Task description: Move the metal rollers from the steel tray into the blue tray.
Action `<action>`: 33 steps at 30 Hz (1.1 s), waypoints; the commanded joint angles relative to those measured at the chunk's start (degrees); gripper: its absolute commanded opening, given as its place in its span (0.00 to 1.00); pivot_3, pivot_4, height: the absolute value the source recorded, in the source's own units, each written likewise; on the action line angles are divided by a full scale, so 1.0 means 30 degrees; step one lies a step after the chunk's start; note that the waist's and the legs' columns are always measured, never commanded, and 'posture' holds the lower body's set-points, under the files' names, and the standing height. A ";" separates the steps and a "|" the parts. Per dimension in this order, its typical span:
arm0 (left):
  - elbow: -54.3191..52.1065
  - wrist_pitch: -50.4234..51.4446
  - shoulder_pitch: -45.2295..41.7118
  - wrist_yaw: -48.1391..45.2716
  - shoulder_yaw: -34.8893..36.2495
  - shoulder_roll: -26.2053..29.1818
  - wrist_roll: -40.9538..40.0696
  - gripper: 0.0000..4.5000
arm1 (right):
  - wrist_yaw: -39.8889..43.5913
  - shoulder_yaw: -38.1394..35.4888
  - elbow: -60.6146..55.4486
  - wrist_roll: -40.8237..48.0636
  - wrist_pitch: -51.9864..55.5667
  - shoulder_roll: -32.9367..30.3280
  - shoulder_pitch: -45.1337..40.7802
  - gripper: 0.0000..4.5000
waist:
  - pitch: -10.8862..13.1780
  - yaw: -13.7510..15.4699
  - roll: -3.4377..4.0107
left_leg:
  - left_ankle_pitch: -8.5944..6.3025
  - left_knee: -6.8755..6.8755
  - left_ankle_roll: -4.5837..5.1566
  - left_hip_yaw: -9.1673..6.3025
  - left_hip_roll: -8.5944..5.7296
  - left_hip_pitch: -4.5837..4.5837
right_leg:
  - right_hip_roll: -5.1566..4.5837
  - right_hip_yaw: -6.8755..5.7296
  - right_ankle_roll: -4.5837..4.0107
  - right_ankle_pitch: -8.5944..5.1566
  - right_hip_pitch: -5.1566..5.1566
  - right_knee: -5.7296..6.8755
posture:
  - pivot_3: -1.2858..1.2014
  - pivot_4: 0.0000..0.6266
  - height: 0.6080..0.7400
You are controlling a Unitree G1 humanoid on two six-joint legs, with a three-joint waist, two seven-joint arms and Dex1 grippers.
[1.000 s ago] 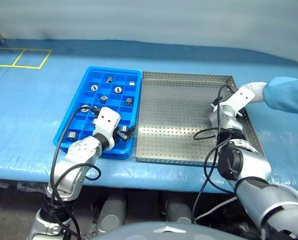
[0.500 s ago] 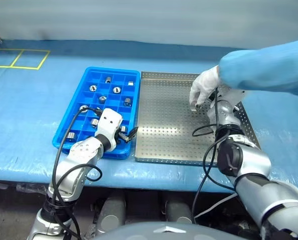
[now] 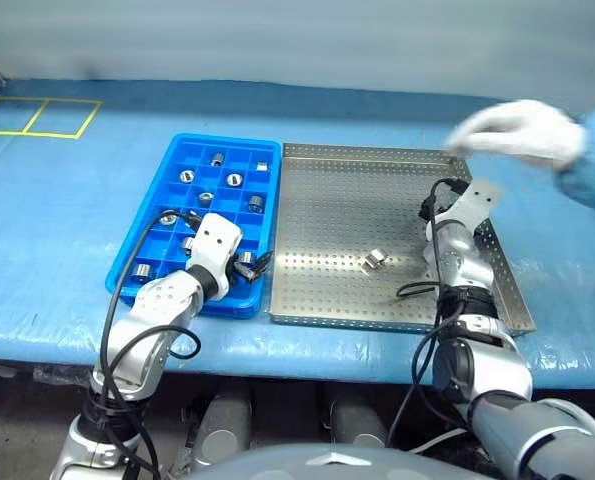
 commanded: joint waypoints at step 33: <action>0.0882 -0.2008 -0.0878 -0.2766 -0.2188 0.0162 0.0106 0.94 | 1.1913 0.8016 -1.9865 0.3073 1.0785 -0.3842 0.9955 0.94 | -0.0028 0.0056 0.0057 | -0.0040 0.0110 0.0050 0.0026 -0.0002 -0.0054 | -0.0020 -0.0002 0.0025 -0.0022 -0.0018 -0.0002 | 0.59 0.24 1.00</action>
